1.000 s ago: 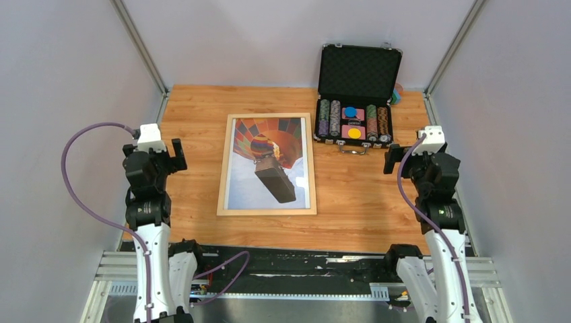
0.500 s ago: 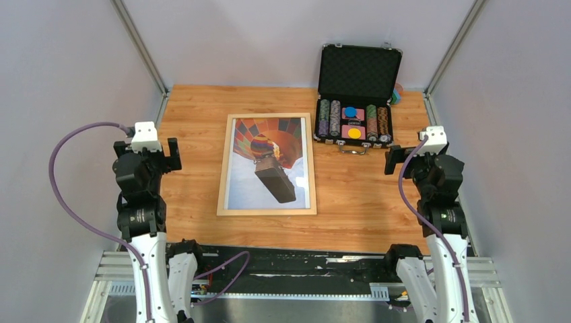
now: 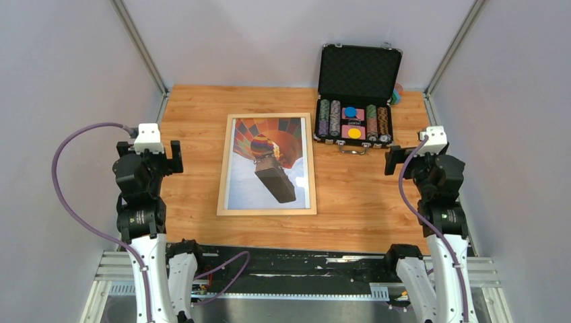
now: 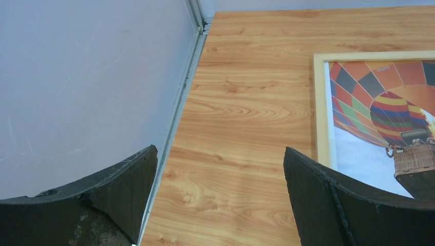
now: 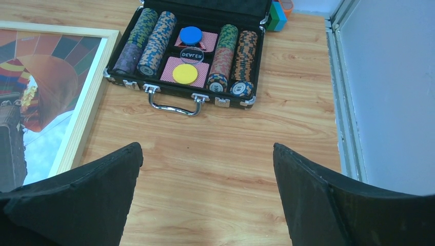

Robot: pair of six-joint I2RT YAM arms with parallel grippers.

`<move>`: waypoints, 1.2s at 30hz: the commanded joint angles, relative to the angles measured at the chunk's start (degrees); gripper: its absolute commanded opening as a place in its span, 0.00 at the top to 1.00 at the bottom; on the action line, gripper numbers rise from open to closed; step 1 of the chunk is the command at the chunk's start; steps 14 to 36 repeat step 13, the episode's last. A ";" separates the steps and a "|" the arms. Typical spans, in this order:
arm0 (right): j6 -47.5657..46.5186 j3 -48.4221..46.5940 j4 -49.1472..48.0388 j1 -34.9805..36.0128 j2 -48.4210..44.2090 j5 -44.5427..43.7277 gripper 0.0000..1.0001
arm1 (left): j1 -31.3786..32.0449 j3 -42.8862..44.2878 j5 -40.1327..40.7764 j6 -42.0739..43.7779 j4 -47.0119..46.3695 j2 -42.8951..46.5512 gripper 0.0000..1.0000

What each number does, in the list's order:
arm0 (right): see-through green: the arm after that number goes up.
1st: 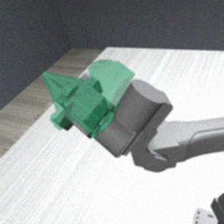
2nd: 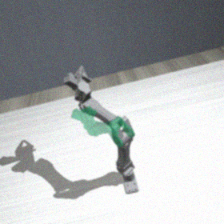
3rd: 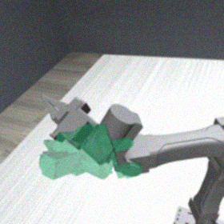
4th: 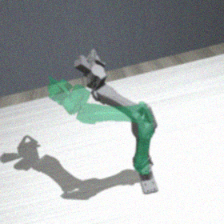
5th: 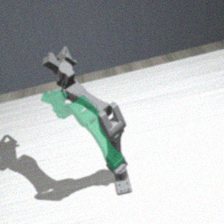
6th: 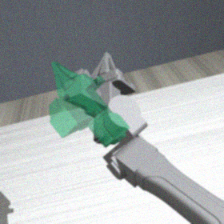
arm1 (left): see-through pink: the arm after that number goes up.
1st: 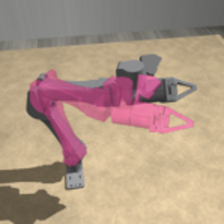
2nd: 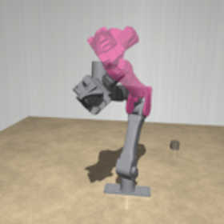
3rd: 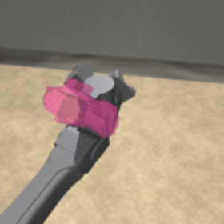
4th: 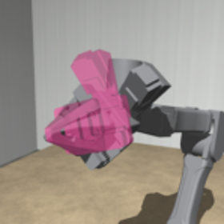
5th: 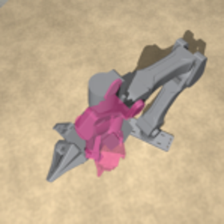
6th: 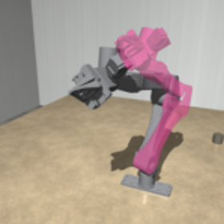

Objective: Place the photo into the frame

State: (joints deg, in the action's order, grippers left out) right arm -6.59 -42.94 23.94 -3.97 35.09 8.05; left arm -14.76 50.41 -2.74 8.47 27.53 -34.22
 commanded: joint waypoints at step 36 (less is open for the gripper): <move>1.05 -3.60 -0.81 -0.25 -0.42 -1.78 0.00 | -0.57 2.17 1.21 0.95 -0.85 0.82 0.00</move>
